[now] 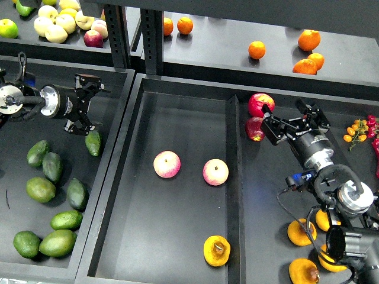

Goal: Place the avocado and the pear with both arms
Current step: 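Raise the left gripper and pull it back beside the apples, then move the right gripper down toward the orange pear near the robot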

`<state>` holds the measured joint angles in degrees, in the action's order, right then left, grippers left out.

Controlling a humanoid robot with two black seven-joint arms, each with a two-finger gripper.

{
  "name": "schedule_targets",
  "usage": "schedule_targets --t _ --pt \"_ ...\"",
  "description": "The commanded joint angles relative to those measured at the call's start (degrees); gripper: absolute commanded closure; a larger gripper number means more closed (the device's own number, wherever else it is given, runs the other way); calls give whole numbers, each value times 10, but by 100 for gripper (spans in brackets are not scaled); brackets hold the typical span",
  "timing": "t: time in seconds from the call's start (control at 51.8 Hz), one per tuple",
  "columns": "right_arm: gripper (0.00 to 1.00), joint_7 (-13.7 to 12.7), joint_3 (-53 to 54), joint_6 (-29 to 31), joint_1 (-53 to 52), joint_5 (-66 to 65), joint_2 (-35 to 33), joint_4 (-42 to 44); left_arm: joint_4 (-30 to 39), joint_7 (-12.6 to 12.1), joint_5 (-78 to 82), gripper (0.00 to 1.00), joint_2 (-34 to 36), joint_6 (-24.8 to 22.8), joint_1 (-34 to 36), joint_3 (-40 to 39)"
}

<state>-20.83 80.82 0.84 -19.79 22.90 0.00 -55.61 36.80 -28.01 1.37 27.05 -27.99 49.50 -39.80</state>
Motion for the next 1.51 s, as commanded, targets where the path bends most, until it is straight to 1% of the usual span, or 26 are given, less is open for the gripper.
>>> schedule_targets --t 0.0,0.097,0.174,0.193,0.212,0.444,0.522,0.599,0.734,0.85,1.043,1.178,1.255,1.275,1.487 --pt "0 -3 -7 1 19 0 0 -3 42 0 -52 1 -11 0 -49 -67" --pt "0 -12 -7 4 31 1 0 -6 64 0 -67 1 -23 0 -81 -113" --pt "0 -33 -8 13 46 4 0 -19 79 0 -71 1 -43 0 -110 -157" --pt "0 -40 -9 14 50 4 0 -23 82 0 -71 1 -49 0 -115 -169" --pt "0 -72 -18 22 62 4 0 -36 94 0 -71 1 -71 0 -137 -205" --pt "0 -72 -24 70 95 2 0 -48 150 0 -72 1 -140 0 -212 -317" --pt "0 -72 -29 70 99 3 0 -49 158 0 -72 1 -171 0 -233 -348" --pt "0 -72 -39 71 100 4 -2 -49 168 0 -72 1 -188 0 -253 -370" --pt "0 -72 -62 71 100 4 -50 -57 194 0 -74 1 -231 0 -291 -417" --pt "0 -72 -68 73 101 0 -57 -65 215 0 -73 1 -271 0 -329 -444" --pt "0 -72 -70 73 98 -1 -60 -71 232 0 -73 1 -271 0 -379 -472" --pt "0 -72 -97 70 72 -3 -94 -64 237 0 -74 1 -271 0 -416 -477" --pt "0 -72 -135 66 38 -5 -134 -57 235 0 -74 1 -271 0 -427 -481" --pt "0 -72 -169 70 19 -5 -158 -52 236 0 -75 1 -271 0 -432 -485" --pt "0 -72 -284 70 -41 -7 -197 -49 239 0 -124 1 -271 0 -438 -488"
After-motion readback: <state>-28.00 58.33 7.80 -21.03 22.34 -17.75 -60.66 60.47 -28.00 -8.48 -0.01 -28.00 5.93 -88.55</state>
